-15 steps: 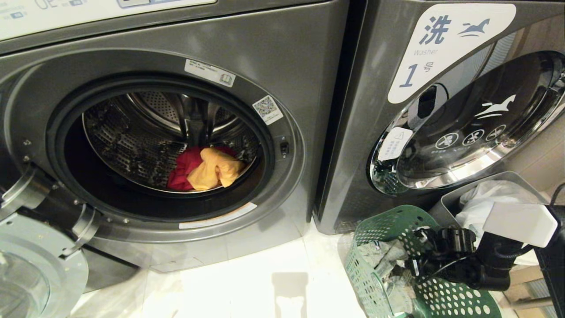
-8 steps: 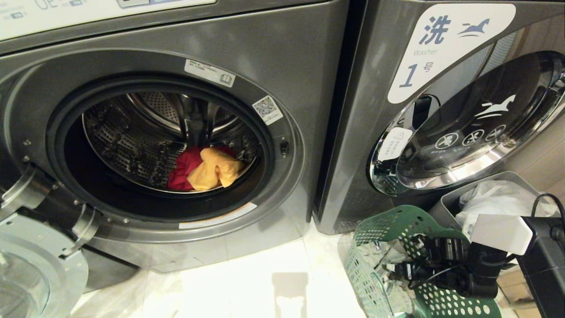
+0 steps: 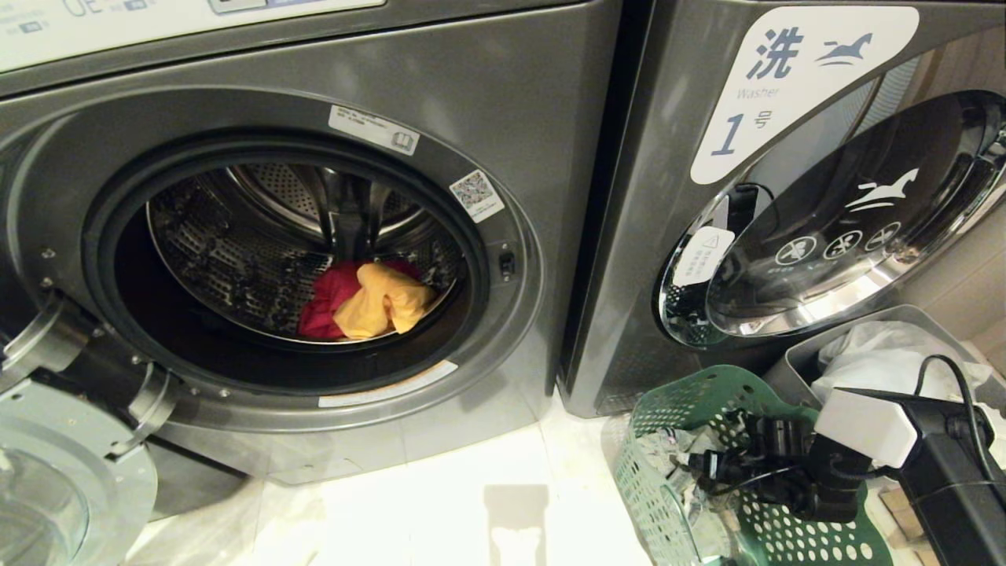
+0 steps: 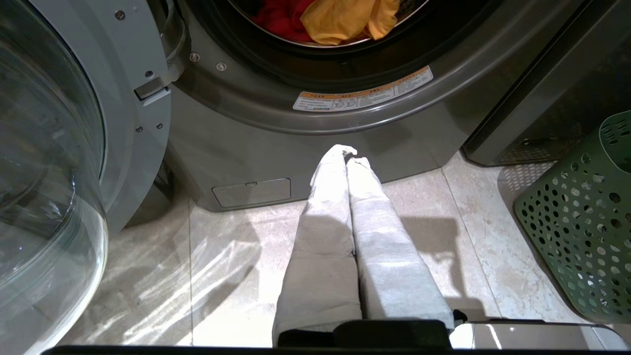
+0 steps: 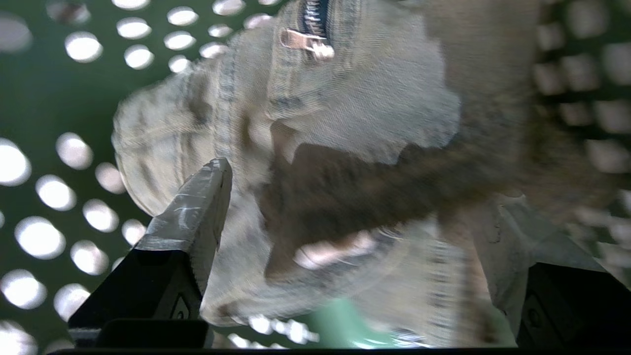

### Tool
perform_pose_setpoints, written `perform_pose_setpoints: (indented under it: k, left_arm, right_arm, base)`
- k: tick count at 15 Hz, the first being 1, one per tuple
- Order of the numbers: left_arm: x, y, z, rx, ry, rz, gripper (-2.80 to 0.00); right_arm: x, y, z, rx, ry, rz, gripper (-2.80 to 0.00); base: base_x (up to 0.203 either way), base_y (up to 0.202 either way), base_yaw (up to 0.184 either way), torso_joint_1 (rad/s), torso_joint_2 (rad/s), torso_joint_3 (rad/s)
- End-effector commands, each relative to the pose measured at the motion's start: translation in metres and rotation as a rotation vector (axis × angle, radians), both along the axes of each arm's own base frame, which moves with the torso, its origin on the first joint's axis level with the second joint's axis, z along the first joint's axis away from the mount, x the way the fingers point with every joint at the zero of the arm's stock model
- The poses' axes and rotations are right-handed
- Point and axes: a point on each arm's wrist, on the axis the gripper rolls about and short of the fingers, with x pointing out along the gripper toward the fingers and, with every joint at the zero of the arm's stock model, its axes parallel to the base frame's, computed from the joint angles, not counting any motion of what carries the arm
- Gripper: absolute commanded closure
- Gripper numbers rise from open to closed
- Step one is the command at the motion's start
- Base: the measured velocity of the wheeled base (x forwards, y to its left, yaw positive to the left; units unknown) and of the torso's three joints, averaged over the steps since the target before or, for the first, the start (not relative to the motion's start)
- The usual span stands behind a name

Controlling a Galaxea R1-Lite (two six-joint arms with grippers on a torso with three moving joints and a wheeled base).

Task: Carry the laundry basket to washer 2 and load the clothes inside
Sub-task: Place the clothes into the washing machine

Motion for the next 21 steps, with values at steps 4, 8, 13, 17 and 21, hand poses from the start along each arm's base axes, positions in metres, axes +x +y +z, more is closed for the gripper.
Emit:
perform_pose_setpoints:
  k: [4, 8, 13, 17, 21]
  left_arm:
    - [0.000, 0.000, 0.000, -0.001, 0.000, 0.000, 0.00]
    - [0.000, 0.000, 0.000, -0.001, 0.000, 0.001, 0.00]
    - [0.000, 0.000, 0.000, -0.001, 0.000, 0.002, 0.00]
    - [0.000, 0.000, 0.000, -0.001, 0.000, 0.002, 0.00]
    - [0.000, 0.000, 0.000, -0.001, 0.000, 0.001, 0.00]
  right_arm:
    - [0.008, 0.000, -0.011, 0.050, 0.021, -0.031, -2.80]
    - [0.016, 0.001, -0.022, 0.048, 0.029, -0.024, -2.80]
    - [0.020, 0.001, -0.028, 0.050, 0.026, -0.014, 0.00]
    - [0.021, 0.001, -0.029, 0.052, 0.059, -0.013, 0.00]
    - [0.023, 0.001, -0.026, 0.050, 0.050, -0.013, 0.00]
  base:
    - [0.000, 0.000, 0.000, 0.000, 0.00, 0.000]
    - [0.000, 0.000, 0.000, 0.000, 0.00, 0.000]
    - [0.000, 0.000, 0.000, 0.000, 0.00, 0.000]
    - [0.000, 0.000, 0.000, 0.000, 0.00, 0.000]
    - [0.000, 0.000, 0.000, 0.000, 0.00, 0.000]
